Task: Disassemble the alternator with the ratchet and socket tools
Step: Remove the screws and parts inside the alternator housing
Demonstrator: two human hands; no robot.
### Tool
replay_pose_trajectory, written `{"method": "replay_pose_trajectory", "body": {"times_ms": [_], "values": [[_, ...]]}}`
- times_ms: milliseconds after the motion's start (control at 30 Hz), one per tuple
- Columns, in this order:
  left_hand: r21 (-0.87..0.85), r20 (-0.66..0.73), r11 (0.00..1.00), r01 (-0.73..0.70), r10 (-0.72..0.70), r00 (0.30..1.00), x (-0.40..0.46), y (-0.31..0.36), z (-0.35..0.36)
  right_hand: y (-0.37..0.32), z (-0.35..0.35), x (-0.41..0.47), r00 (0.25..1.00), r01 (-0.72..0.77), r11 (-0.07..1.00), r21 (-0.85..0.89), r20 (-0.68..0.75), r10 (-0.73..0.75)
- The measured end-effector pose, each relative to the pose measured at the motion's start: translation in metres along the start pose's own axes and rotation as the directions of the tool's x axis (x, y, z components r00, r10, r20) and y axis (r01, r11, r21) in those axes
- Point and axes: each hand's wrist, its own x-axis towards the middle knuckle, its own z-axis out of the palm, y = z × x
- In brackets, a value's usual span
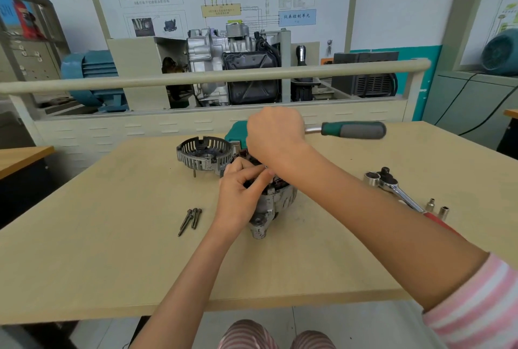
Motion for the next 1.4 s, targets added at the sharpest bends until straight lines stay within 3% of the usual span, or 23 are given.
{"method": "replay_pose_trajectory", "body": {"times_ms": [133, 333, 433, 600, 667, 833, 933, 1067, 1233, 1300, 1400], "values": [[0.020, 0.029, 1.000, 0.006, -0.007, 1.000, -0.001, 0.002, -0.003, 0.006, 0.000, 0.001, 0.980, 0.187, 0.981, 0.044, -0.076, -0.183], [0.036, 0.047, 0.999, -0.002, 0.000, 0.999, -0.002, 0.003, -0.004, 0.020, -0.004, 0.004, 0.931, 0.364, 0.913, 0.181, -0.044, -0.363], [-0.015, 0.019, 1.000, -0.013, 0.014, 1.000, -0.002, 0.003, -0.003, 0.016, -0.003, 0.002, 0.949, 0.315, 0.937, 0.151, -0.046, -0.311], [-0.019, -0.034, 1.000, 0.003, -0.003, 0.999, -0.002, 0.003, 0.003, 0.000, -0.001, -0.004, 1.000, -0.024, 1.000, 0.010, -0.010, 0.024], [-0.019, -0.035, 1.000, 0.009, -0.010, 0.999, -0.002, 0.004, 0.003, 0.001, -0.001, -0.004, 1.000, 0.003, 1.000, 0.028, -0.020, -0.002], [0.022, 0.039, 1.000, 0.009, -0.010, 0.999, -0.002, 0.004, -0.003, 0.017, -0.002, -0.002, 0.956, 0.291, 0.947, 0.138, -0.075, -0.283], [0.029, 0.055, 1.000, 0.003, -0.004, 0.998, -0.002, 0.003, -0.004, 0.022, -0.004, -0.002, 0.932, 0.361, 0.909, 0.208, -0.068, -0.355], [-0.025, 0.004, 1.000, -0.010, 0.011, 1.000, -0.001, 0.002, -0.002, 0.017, -0.002, -0.003, 0.953, 0.302, 0.937, 0.173, -0.062, -0.295], [-0.018, -0.050, 1.000, -0.012, 0.011, 0.999, 0.000, 0.000, 0.004, 0.000, 0.001, -0.003, 0.999, -0.052, 0.998, 0.036, -0.011, 0.052], [-0.023, -0.045, 1.000, 0.001, -0.002, 0.999, -0.001, 0.001, 0.003, -0.003, 0.001, -0.003, 0.999, -0.036, 0.998, 0.042, -0.032, 0.037], [-0.010, 0.006, 1.000, 0.014, -0.014, 1.000, -0.001, 0.001, -0.001, 0.003, 0.002, -0.002, 0.990, 0.110, 0.989, 0.096, -0.098, -0.100]]}}
